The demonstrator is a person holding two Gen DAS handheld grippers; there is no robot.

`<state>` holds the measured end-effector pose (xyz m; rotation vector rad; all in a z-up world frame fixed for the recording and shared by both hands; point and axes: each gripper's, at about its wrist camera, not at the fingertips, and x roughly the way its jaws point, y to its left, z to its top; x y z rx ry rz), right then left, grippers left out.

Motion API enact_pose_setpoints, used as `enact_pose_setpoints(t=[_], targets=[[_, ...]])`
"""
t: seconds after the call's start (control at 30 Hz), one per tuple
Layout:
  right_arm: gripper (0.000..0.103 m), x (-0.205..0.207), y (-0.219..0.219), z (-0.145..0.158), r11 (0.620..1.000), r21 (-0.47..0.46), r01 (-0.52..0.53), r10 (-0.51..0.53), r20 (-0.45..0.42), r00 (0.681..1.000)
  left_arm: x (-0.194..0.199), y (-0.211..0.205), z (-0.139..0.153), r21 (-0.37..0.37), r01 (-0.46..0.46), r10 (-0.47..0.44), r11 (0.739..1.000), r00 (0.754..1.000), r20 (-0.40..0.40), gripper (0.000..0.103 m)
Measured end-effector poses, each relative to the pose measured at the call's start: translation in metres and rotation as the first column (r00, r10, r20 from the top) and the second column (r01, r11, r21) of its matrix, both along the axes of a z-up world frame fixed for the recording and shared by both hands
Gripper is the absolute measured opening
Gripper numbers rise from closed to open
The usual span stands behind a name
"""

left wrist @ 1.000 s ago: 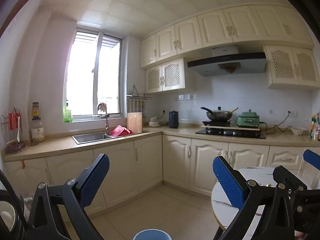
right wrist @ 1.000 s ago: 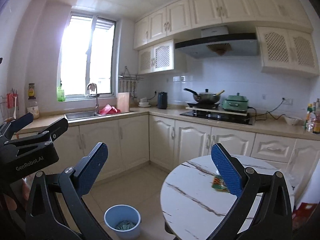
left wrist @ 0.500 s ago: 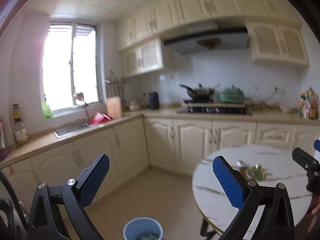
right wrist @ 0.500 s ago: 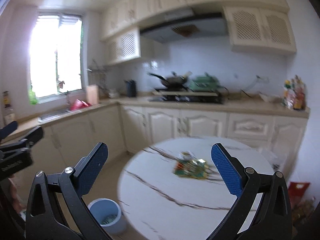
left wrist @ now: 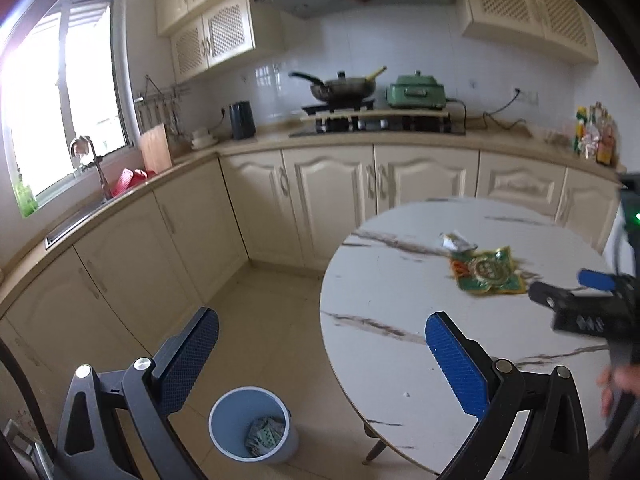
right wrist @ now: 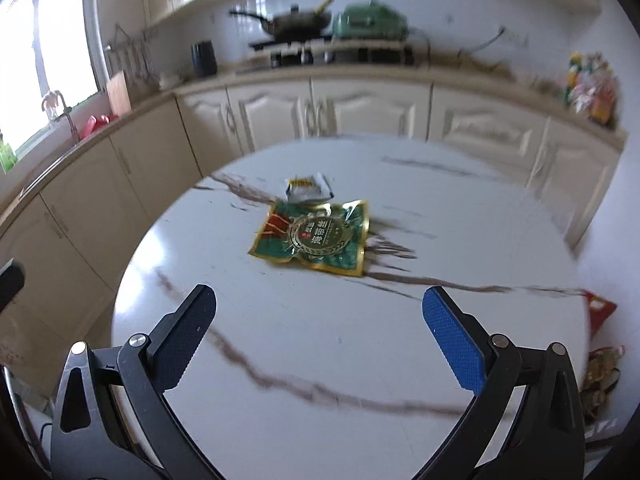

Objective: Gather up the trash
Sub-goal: 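Move both tools back toward the table, then grasp the green-and-gold packet with the right tool while the left tool grasps the white sachet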

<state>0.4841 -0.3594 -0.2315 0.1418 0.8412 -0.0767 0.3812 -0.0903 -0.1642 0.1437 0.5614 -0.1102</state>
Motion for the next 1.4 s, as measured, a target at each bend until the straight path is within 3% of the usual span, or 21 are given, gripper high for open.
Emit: enact_pose_setpoints(t=[0.2, 0.37, 0.47, 0.73, 1.13, 1.3, 1.33, 1.4], targets=[[0.103, 0.071, -0.003, -0.035, 0.998, 0.068, -0.019, 0.027, -0.124, 0.992, 0.042, 0.014, -0.01, 0.009, -0.005, 0.006, 1.0, 0.999, -0.051, 0.102], [0.103, 0.109, 0.002, -0.059, 0.999, 0.03, 0.019, -0.013, -0.201, 0.98, 0.086, 0.016, -0.019, 0.017, 0.004, -0.003, 1.0, 0.997, -0.081, 0.102], [0.103, 0.114, 0.006, -0.063, 0.999, 0.03, 0.025, -0.019, -0.199, 0.98, 0.1, 0.014, -0.025, 0.021, 0.008, -0.006, 1.0, 0.996, -0.091, 0.102], [0.103, 0.123, 0.013, -0.074, 0.997, -0.078, 0.015, -0.034, -0.237, 0.971, 0.117, 0.012, -0.03, 0.019, 0.029, -0.027, 0.999, 0.994, -0.103, 0.102], [0.103, 0.105, -0.003, -0.072, 0.997, -0.068, -0.032, 0.016, -0.219, 0.976, 0.105, 0.013, -0.029, 0.003, 0.045, -0.045, 0.999, 0.994, -0.1, 0.102], [0.088, 0.095, -0.009, -0.068, 0.997, -0.063, -0.042, 0.028, -0.212, 0.977, 0.101, 0.003, -0.027, -0.007, 0.073, -0.073, 0.997, 0.992, -0.104, 0.102], [0.077, 0.091, -0.011, -0.066, 0.997, -0.065, -0.037, 0.022, -0.206, 0.978, 0.1, 0.001, -0.026, -0.005, 0.076, -0.076, 0.997, 0.991, -0.106, 0.102], [0.072, 0.088, -0.017, -0.065, 0.997, -0.056, -0.048, 0.036, -0.202, 0.979, 0.099, -0.002, -0.026, -0.005, 0.077, -0.077, 0.997, 0.992, -0.104, 0.102]])
